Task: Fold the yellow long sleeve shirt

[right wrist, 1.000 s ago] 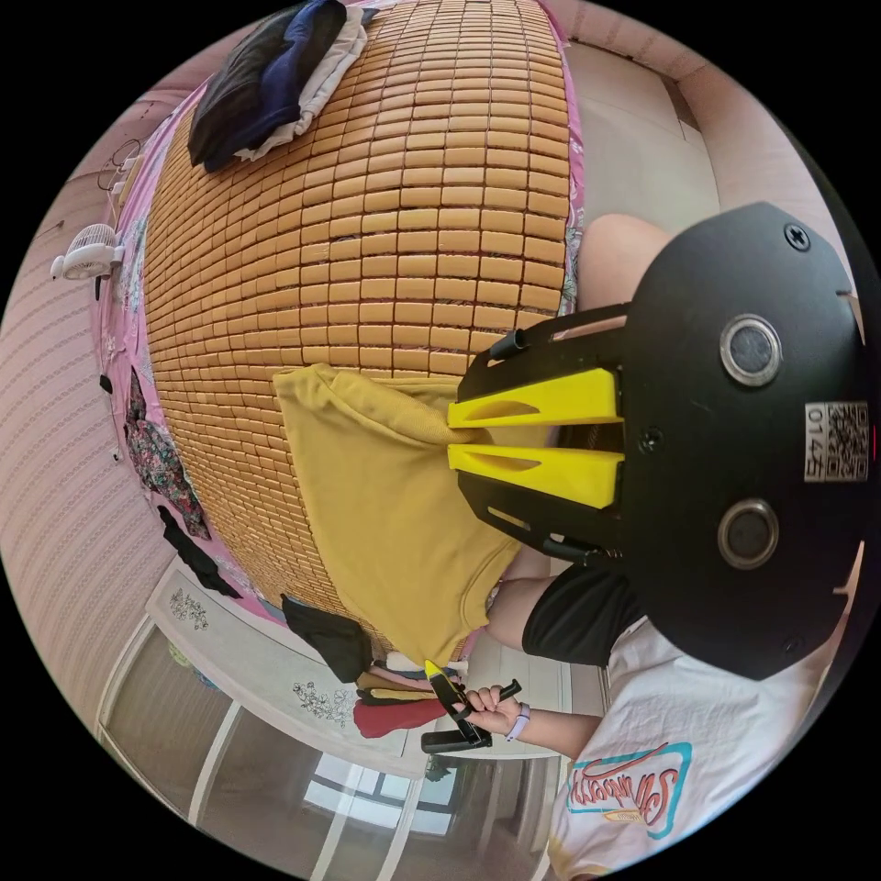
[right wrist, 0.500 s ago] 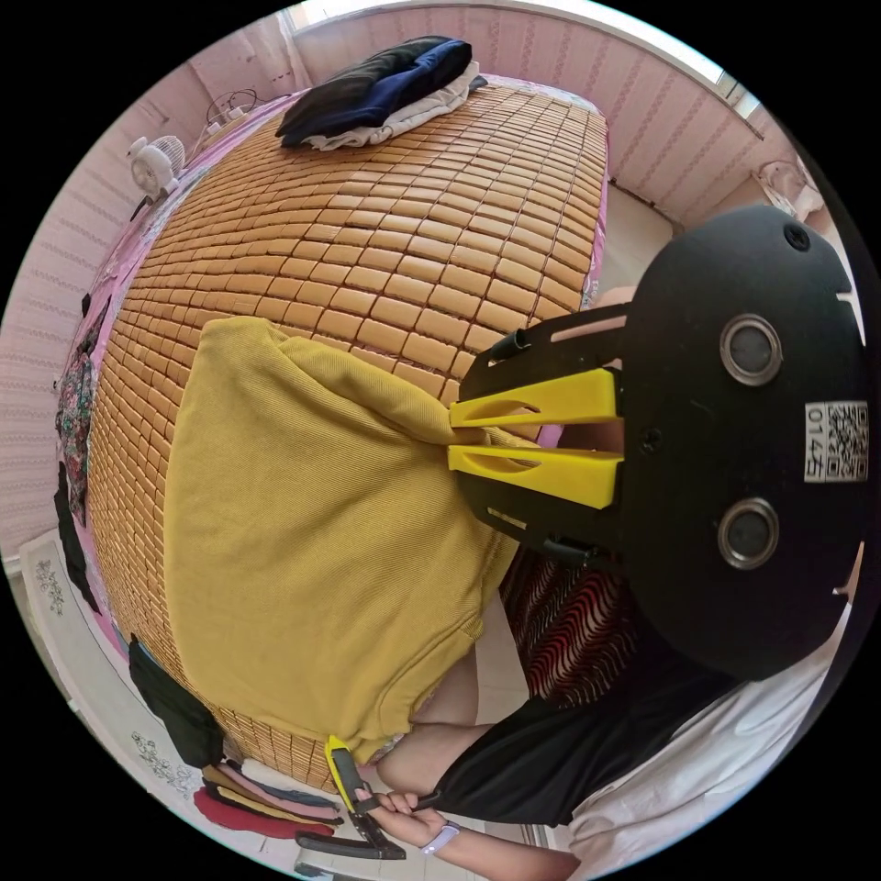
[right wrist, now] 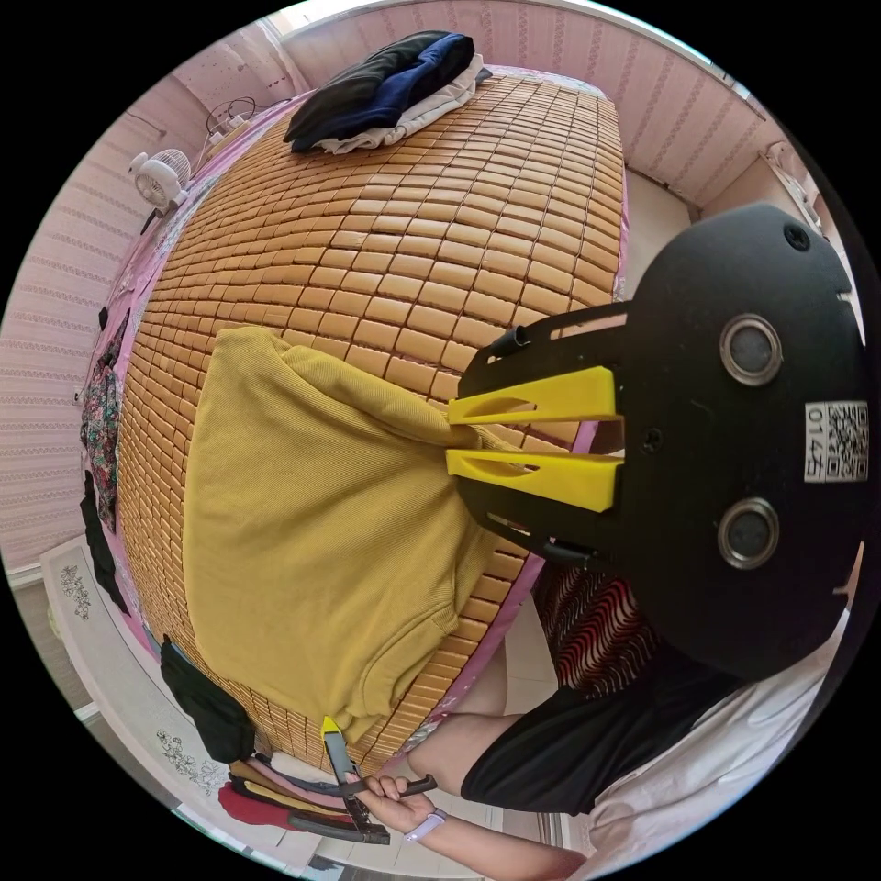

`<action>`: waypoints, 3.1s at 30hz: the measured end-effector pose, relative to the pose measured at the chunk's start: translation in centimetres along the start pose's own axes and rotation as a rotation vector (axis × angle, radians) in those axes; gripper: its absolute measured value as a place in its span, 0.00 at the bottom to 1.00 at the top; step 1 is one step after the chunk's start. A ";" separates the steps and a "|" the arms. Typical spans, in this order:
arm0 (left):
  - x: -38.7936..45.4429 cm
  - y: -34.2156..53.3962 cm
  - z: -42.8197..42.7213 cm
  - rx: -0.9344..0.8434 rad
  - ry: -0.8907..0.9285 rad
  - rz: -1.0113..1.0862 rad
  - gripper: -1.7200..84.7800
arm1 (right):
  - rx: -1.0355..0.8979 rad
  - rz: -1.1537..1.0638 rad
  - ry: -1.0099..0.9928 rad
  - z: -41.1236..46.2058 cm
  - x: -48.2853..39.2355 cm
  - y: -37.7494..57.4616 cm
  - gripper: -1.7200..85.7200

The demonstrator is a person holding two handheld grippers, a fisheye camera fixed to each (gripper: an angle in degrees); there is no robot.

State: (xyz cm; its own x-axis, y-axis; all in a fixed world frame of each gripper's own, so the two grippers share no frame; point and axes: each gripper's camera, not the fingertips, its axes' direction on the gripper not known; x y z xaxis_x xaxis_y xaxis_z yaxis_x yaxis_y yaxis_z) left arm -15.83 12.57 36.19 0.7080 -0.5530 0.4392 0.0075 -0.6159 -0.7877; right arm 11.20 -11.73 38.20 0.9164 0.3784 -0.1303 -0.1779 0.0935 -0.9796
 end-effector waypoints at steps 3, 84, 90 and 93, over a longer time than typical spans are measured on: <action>0.5 1.8 -2.0 0.098 -0.038 -0.020 0.03 | -0.001 -0.005 0.024 -1.0 -0.6 0.1 0.03; 32.4 1.0 17.7 -0.144 -0.228 0.722 0.01 | -0.496 -0.613 0.218 12.4 -18.7 -36.2 0.02; 31.6 0.8 18.0 -0.138 -0.172 0.695 0.01 | -0.456 -0.603 0.261 11.4 -17.3 -32.5 0.02; 31.0 0.4 18.0 -0.146 -0.126 0.649 0.01 | -0.393 -0.579 0.303 10.5 -16.5 -30.0 0.02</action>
State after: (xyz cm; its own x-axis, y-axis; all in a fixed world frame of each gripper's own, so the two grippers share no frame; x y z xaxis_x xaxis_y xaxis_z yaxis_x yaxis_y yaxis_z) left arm 18.87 5.29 41.73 0.6135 -0.7725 -0.1637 -0.5363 -0.2555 -0.8044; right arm -2.33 -11.06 71.34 0.8928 0.0939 0.4405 0.4502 -0.1559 -0.8792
